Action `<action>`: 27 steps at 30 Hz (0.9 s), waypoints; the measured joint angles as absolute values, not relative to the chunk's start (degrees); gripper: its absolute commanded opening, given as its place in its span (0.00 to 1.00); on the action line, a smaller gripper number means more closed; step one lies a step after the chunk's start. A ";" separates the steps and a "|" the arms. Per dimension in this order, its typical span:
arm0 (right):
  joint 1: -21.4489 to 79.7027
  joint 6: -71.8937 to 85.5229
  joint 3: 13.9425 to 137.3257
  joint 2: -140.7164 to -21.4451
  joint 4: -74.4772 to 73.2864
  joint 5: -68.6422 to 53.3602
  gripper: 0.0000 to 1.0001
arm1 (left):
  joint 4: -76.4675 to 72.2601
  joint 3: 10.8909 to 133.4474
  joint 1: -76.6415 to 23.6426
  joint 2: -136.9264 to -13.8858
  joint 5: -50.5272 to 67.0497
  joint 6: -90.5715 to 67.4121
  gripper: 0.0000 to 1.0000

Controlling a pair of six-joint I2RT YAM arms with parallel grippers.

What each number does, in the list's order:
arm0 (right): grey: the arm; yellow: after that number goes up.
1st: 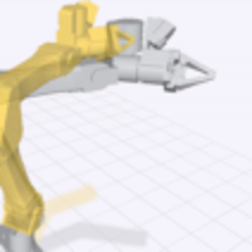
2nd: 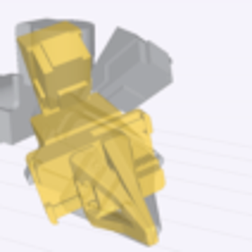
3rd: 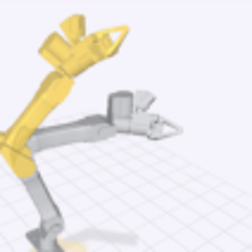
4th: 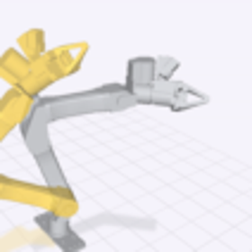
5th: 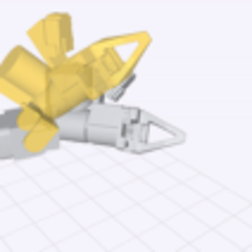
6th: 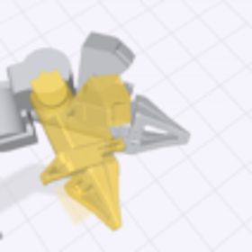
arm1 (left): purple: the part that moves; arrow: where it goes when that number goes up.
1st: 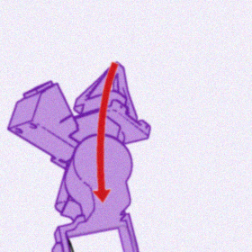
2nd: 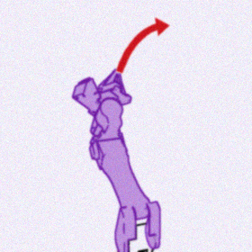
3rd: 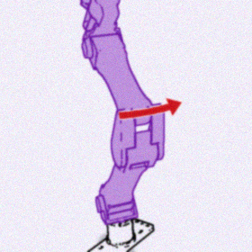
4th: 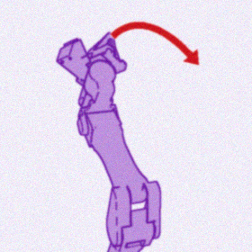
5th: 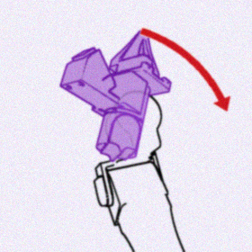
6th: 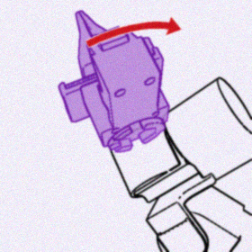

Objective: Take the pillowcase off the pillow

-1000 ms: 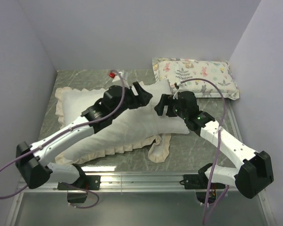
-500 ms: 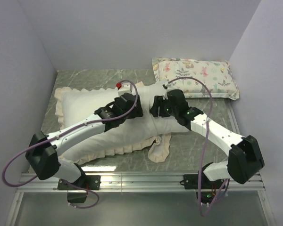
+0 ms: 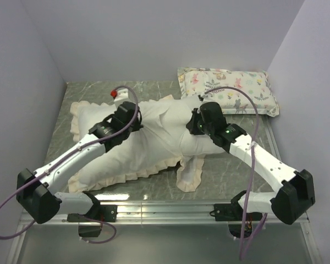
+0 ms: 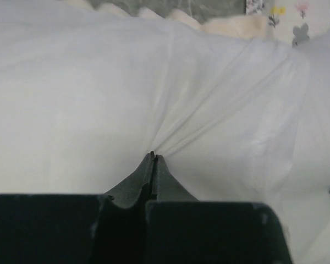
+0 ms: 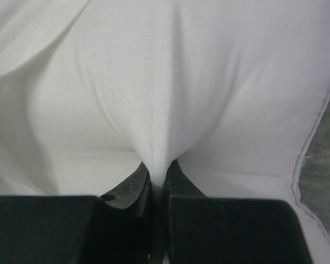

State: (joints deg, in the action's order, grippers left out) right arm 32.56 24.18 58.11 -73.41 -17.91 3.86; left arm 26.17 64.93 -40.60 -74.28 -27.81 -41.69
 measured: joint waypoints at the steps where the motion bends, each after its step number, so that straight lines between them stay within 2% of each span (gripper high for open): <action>1: 32.32 24.18 58.52 -72.36 -19.20 4.29 0.00 | 26.55 64.93 -39.00 -73.30 -27.62 -41.56 0.01; 8: 23.49 23.94 59.48 -65.56 -27.16 6.48 0.00 | 29.50 64.86 -23.24 -64.79 -28.88 -39.53 0.01; 12: 19.90 23.03 59.48 -62.67 -29.39 7.11 0.00 | 28.82 63.09 -17.65 -60.27 -25.65 -38.46 0.01; 13: 19.81 22.85 59.46 -62.30 -29.50 6.72 0.00 | 28.08 62.15 -17.23 -59.64 -23.51 -38.26 0.05; 16: 20.45 22.72 58.06 -61.45 -27.88 5.41 0.00 | 26.94 60.10 -17.80 -60.25 -17.17 -37.82 0.45; 17: 20.67 22.65 57.39 -61.21 -27.38 5.28 0.00 | 26.76 59.90 -18.37 -61.21 -15.66 -37.69 0.68; 18: 21.04 22.63 56.60 -61.19 -26.76 5.30 0.00 | 26.46 59.68 -19.33 -62.15 -14.74 -37.58 0.74; 20: 21.74 22.61 55.29 -61.30 -25.78 5.37 0.00 | 25.56 59.18 -22.09 -63.92 -13.50 -38.15 0.83; 27: 23.24 22.68 52.88 -61.84 -23.05 5.41 0.00 | 20.75 59.13 -32.67 -69.54 -11.44 -38.59 0.83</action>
